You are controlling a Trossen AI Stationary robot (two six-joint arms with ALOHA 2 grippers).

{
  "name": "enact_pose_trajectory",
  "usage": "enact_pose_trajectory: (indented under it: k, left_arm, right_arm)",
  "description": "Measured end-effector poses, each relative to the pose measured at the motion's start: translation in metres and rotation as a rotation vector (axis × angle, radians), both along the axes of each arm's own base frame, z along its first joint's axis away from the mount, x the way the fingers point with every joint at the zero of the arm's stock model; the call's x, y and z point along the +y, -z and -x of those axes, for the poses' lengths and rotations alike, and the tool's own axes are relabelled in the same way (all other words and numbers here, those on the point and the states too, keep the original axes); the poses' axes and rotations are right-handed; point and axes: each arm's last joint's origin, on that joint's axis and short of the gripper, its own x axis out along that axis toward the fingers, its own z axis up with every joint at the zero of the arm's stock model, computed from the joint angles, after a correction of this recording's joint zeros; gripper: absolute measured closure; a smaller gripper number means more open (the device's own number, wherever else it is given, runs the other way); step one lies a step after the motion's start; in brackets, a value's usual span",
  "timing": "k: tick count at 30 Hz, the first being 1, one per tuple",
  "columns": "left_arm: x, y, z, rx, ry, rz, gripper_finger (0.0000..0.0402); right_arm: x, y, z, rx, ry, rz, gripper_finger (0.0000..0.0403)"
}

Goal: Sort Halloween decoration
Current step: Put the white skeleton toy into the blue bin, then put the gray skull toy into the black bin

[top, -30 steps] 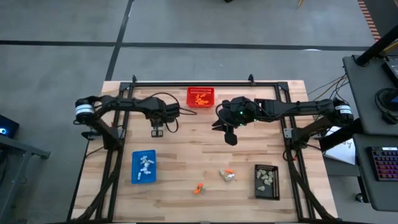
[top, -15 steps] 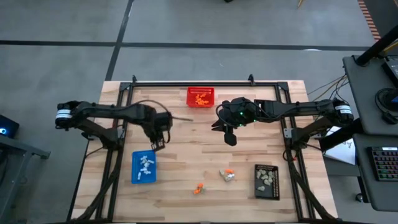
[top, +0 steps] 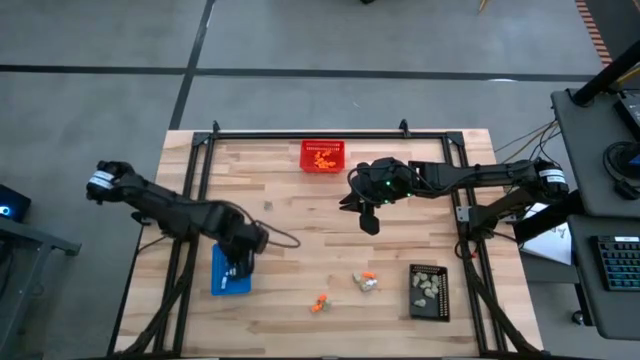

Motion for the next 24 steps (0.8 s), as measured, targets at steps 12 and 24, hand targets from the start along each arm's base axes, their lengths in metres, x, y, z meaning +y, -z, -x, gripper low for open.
enact_pose_trajectory:
  k: [12,24]
  left_arm:
    - [-0.005,0.024,0.017,0.111,-0.102,-0.084,0.0345]
    - [-0.005,0.025,0.017,0.110,-0.100,-0.085,0.0263]
  right_arm:
    - [0.010,-0.002,-0.002,-0.026,-0.029,-0.007,0.0343]
    - [0.029,-0.001,-0.002,-0.011,-0.052,-0.064,0.0342]
